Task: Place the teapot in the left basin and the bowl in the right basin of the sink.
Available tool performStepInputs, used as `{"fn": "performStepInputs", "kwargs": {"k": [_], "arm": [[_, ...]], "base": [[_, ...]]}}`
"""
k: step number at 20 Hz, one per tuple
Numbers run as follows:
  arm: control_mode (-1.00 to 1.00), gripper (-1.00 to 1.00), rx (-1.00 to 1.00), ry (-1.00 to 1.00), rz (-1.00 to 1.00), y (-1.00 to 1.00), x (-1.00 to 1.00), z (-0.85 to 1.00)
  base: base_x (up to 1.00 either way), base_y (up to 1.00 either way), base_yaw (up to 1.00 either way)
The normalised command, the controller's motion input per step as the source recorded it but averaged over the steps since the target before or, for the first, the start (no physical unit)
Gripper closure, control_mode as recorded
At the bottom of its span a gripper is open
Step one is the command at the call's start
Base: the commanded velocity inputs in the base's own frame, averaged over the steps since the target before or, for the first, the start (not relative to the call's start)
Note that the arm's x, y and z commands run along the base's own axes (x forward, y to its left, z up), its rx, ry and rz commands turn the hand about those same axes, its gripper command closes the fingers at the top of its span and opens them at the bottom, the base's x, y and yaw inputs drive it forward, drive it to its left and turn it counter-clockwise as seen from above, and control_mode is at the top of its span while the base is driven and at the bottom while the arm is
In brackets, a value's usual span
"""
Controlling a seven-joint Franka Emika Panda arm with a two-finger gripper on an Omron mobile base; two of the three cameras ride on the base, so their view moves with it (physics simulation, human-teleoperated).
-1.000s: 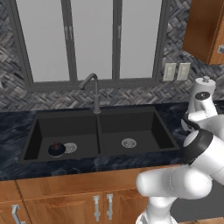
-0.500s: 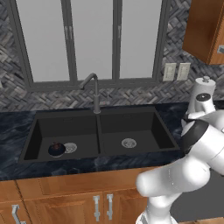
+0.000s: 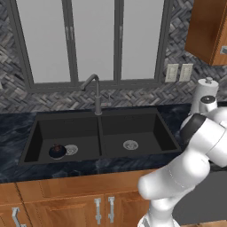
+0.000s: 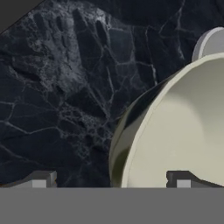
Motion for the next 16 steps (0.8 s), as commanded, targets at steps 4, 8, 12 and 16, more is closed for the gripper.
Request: {"fn": "performStepInputs", "kwargs": {"k": [4,8,12,16], "arm": [[-1.00,-1.00,0.02,0.00,0.00,-0.06,0.12,-0.10],[-1.00,-1.00,0.00,0.00,0.00,-0.08,0.12,-0.07],[-1.00,-1.00,0.00,0.00,0.00,-0.07,0.13,-0.08],[-1.00,-1.00,0.00,0.00,0.00,-0.07,0.07,-0.10]], "base": [[0.00,0.00,0.00],[0.00,0.00,0.00],[0.00,0.00,0.00],[0.00,0.00,0.00]]}}
